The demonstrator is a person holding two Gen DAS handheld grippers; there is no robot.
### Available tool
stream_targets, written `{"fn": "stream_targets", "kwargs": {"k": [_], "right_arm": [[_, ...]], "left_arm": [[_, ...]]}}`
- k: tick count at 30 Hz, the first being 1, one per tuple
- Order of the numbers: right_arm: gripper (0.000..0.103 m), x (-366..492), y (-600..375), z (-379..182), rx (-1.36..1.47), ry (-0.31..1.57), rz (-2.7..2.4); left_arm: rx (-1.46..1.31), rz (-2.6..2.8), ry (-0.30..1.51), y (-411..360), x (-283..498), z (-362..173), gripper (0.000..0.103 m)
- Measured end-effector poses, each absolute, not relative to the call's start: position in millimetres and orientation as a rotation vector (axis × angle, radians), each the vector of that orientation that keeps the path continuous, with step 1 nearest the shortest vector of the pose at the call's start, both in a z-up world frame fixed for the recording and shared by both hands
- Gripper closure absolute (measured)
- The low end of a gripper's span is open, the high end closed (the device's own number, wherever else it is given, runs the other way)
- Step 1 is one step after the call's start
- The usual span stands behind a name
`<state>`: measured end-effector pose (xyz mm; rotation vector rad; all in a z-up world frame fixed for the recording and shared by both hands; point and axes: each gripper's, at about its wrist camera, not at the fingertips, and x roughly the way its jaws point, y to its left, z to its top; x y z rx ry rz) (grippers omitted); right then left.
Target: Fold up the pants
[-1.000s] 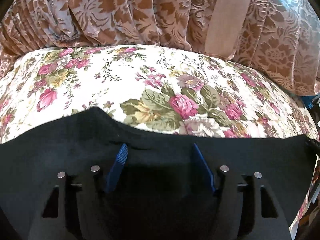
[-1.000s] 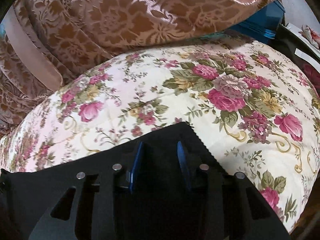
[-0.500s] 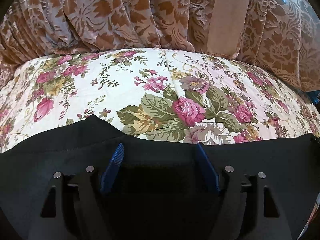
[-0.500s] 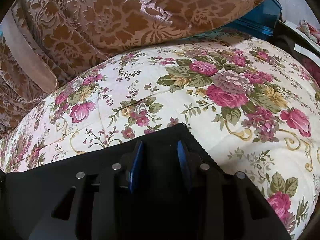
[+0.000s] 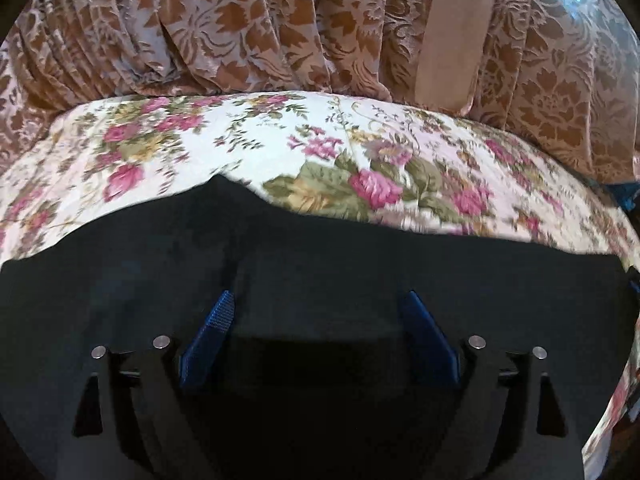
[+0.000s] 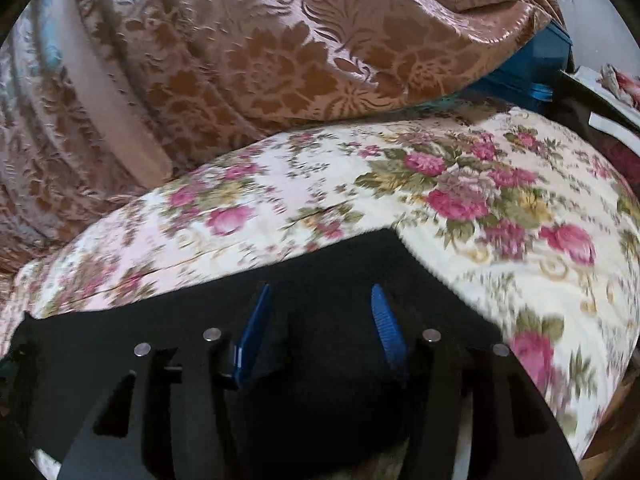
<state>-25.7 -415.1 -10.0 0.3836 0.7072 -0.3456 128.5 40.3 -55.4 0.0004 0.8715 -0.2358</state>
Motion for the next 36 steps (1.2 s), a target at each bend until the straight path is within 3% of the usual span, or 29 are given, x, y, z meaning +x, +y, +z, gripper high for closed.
{"fn": "stream_targets", "kwargs": {"k": [14,18,27,36], "right_arm": [[0.049,-81.0,-402.9,-22.1,0.543,0.69,-0.338],[0.038,-98.6,-416.0,-16.1,0.651,0.632,-0.357],[0.038,-117.8,-460.0,-45.0,0.961,0.585,-0.362],[0.042,-93.6,-472.7,-45.3,0.957,0.538,-0.372]], "left_arm": [[0.048,-0.269,0.79,44.6,62.5,-68.9,0.012],[0.035,-0.28,0.773,47.3,61.6,-70.3,0.011],[-0.01,-0.306,0.749,53.1,57.1,-69.9,0.011],[-0.007,-0.306,0.75,53.5,56.8,-69.3,0.011]]}}
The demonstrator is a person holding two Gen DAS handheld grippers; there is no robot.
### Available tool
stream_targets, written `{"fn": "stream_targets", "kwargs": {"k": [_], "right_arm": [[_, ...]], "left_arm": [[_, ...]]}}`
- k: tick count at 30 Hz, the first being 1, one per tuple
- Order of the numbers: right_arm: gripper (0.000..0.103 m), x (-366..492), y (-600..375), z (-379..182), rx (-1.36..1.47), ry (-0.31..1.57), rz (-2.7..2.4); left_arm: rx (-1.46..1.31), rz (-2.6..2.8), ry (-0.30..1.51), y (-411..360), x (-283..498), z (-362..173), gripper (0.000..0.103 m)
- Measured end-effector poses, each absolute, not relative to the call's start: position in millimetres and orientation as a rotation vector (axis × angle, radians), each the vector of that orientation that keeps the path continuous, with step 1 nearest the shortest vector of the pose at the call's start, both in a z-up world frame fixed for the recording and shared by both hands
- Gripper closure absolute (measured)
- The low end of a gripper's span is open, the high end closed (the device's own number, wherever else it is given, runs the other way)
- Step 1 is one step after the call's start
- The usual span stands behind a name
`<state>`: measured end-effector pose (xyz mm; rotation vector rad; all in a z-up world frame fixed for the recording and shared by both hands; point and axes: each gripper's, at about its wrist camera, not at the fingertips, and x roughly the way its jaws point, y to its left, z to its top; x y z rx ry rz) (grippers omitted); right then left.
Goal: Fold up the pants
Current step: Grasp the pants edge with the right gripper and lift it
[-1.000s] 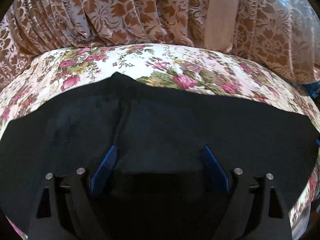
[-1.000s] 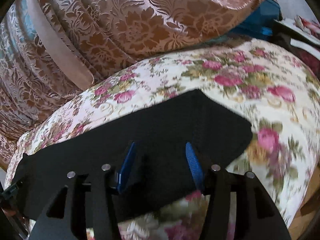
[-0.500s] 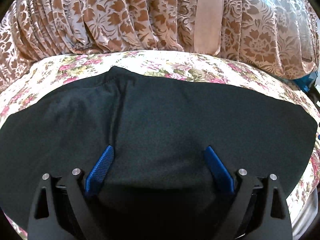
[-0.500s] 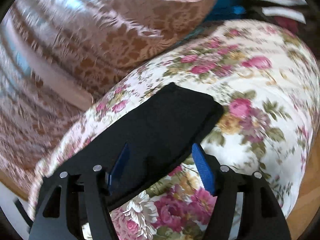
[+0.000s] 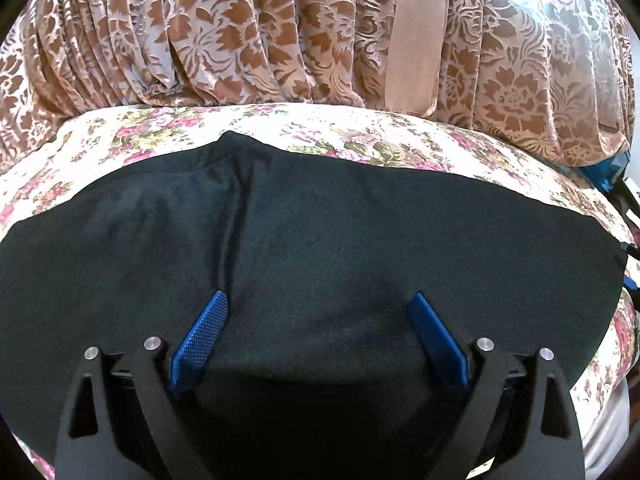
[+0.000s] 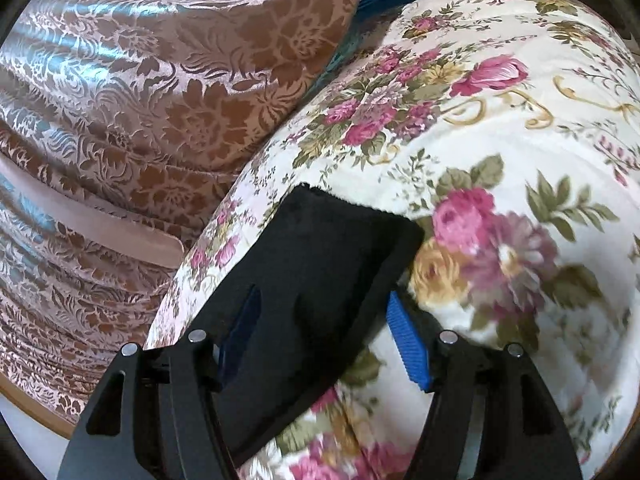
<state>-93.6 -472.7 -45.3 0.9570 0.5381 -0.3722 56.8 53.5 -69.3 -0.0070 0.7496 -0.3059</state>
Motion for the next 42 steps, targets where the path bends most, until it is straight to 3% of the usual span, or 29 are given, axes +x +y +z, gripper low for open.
{"fn": "stream_targets", "kwargs": {"k": [4,8,12,24,42], "right_arm": [[0.052,-88.0,-478.8,-50.7,0.992,0.522,-0.382],[0.073,-86.3,-486.4,-54.6,1.023,0.539,-0.386],[0.08,-90.4,-490.2,-54.0,1.069,0.528,-0.358],[0.082,-84.2,-458.5,13.1,0.971,0.493,-0.328],[0.082,-42.3,-295.7,136.3,0.581,0.391,-0.027]], "left_arm": [[-0.009,-0.307,0.752,54.1,57.0,-68.8,0.011],[-0.018,-0.315,0.757,54.5,57.7,-68.6,0.011],[-0.053,-0.32,0.757,63.6,60.1,-61.8,0.011],[-0.219,-0.114,0.761,144.3,67.4,-62.4,0.011],[-0.194,-0.173,0.688,143.8,58.3,-70.8,0.008]]}}
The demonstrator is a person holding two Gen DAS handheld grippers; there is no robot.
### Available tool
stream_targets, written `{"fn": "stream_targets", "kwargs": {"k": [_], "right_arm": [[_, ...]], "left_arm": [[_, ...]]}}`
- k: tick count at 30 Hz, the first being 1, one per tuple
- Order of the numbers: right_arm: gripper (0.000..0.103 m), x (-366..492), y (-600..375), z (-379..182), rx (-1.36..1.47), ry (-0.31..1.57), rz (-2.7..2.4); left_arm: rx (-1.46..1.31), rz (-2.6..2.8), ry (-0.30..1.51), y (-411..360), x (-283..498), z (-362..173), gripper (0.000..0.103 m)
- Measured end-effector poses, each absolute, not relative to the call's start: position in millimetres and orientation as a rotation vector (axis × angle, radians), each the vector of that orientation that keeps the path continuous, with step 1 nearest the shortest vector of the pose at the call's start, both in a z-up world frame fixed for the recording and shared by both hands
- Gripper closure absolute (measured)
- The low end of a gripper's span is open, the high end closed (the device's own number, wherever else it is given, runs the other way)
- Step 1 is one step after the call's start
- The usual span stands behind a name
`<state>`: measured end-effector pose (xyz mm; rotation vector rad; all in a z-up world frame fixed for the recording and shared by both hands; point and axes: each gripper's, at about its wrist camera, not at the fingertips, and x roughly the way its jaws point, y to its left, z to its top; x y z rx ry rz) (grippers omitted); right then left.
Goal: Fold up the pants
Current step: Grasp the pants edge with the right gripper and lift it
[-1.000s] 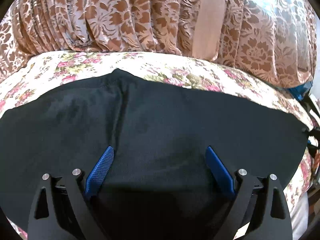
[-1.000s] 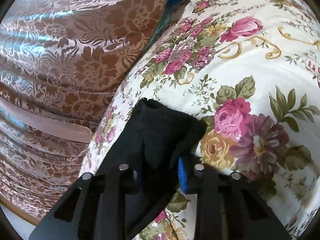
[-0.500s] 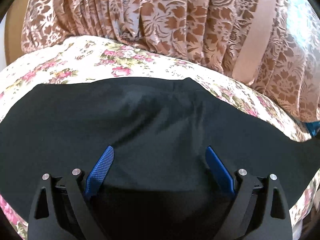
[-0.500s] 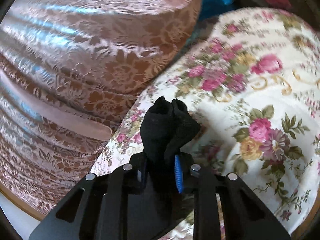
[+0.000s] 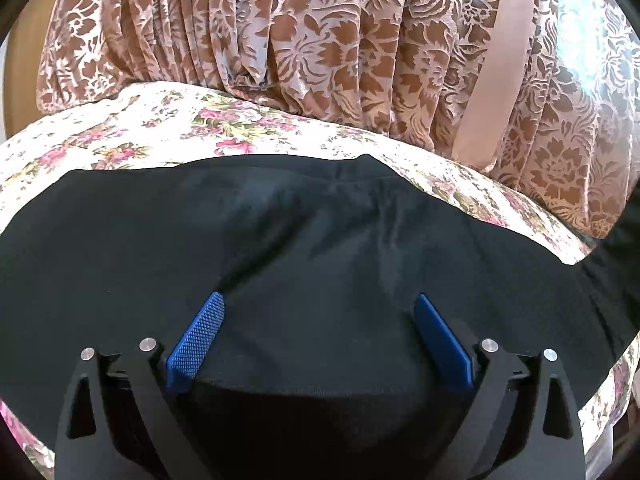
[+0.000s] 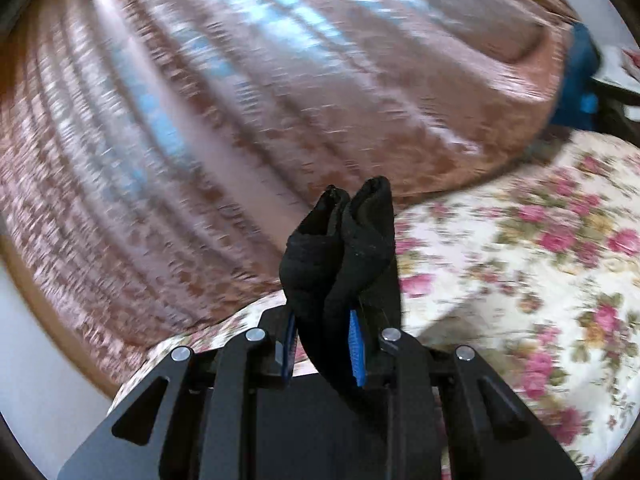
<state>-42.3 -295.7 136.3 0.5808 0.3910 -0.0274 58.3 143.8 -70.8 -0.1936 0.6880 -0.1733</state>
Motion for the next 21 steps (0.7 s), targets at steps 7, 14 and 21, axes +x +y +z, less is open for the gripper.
{"fn": "stream_targets", "kwargs": {"k": [7,14,21], "right_arm": [[0.082,-16.2,-218.2,135.3,0.477,0.444,0.15],[0.082,14.6,-145.7,100.7,0.371,0.569,0.311],[0.081,32.6,-87.3,48.4,0.263,0.706,0.415]], "left_arm": [[-0.207,-0.187,0.673,145.8,54.8,-71.5,0.008],[-0.24,-0.203,0.663,149.7,53.0,-71.2,0.008],[-0.238,-0.203,0.662,149.4,52.7,-72.0,0.008]]}}
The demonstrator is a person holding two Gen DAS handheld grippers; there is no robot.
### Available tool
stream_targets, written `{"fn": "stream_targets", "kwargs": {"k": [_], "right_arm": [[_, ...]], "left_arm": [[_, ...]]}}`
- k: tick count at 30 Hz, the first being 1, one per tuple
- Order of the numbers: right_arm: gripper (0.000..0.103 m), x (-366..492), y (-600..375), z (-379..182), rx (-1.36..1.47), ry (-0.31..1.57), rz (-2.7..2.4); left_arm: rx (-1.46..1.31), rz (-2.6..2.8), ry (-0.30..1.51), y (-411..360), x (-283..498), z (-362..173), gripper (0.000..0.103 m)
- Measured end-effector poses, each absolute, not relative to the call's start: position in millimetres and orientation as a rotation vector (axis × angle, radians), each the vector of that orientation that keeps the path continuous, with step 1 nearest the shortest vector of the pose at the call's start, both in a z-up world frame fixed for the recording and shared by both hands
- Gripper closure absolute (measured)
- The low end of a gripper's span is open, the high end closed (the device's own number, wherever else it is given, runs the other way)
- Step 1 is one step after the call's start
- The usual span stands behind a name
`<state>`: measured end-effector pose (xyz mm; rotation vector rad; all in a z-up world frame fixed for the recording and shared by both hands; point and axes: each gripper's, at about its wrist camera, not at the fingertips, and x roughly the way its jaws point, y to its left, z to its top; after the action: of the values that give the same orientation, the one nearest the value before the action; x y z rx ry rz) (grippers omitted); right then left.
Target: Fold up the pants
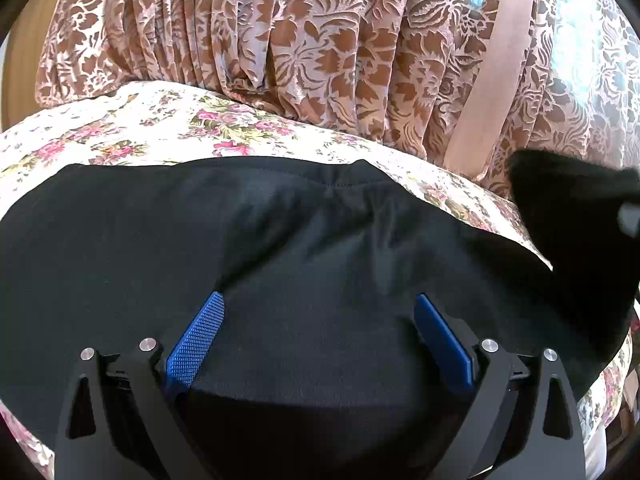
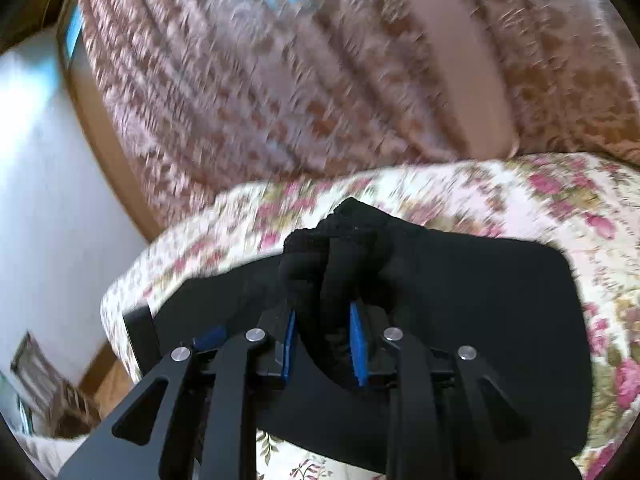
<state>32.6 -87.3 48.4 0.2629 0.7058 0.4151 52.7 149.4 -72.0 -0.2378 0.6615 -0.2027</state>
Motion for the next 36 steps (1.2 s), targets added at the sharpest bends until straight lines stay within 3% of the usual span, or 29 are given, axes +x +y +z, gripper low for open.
{"fn": "stream_targets", "kwargs": {"k": [10,13,15,16,22,25,27,30,31,32,33,35,36], "right_arm": [[0.075,32.4,-62.2,-22.6,0.153,0.837,0.449],[0.057,25.4,-66.5,-24.8,0.202,0.827,0.524],[0.032,17.9,-73.7,-16.5,0.26,0.815,0.579],[0.031,13.6,-78.1,-10.8,0.274,0.799,0.591],[0.034,-9.0,-151.9,21.5,0.432,0.646,0.49],[0.049,0.2,-195.1,24.4,0.496,0.651,0.31],[0.069,11.5,-214.3,21.5,0.489,0.689,0.201],[0.072,27.5,-233.3,12.3,0.53,0.742,0.149],[0.072,32.1,-235.8,8.4,0.53,0.761,0.132],[0.072,34.6,-237.0,5.7,0.529,0.772,0.125],[0.072,38.1,-236.7,2.6,0.518,0.779,0.124],[0.072,41.1,-233.8,-2.7,0.482,0.79,0.114],[0.072,42.1,-231.5,-4.0,0.465,0.796,0.112]], "left_arm": [[-0.238,-0.207,0.664,148.6,53.0,-72.6,0.007],[-0.237,-0.212,0.668,148.3,53.3,-72.5,0.006],[-0.252,-0.22,0.677,150.1,54.4,-71.0,0.006],[-0.269,-0.227,0.694,151.8,56.4,-68.2,0.006],[-0.583,-0.378,0.699,166.4,57.9,-47.0,0.006],[-0.637,-0.473,0.751,148.3,69.5,-40.7,0.006],[-0.611,-0.54,0.786,126.1,76.8,-38.9,0.006],[-0.553,-0.591,0.872,94.4,90.2,-44.7,0.008],[-0.546,-0.604,0.891,87.4,91.9,-47.6,0.012],[-0.54,-0.614,0.916,79.3,95.0,-52.2,0.027],[-0.534,-0.605,0.943,73.1,97.6,-57.4,0.052],[-0.531,-0.582,0.975,68.3,100.4,-65.2,0.081],[-0.539,-0.575,0.97,68.5,98.2,-66.1,0.083]]}}
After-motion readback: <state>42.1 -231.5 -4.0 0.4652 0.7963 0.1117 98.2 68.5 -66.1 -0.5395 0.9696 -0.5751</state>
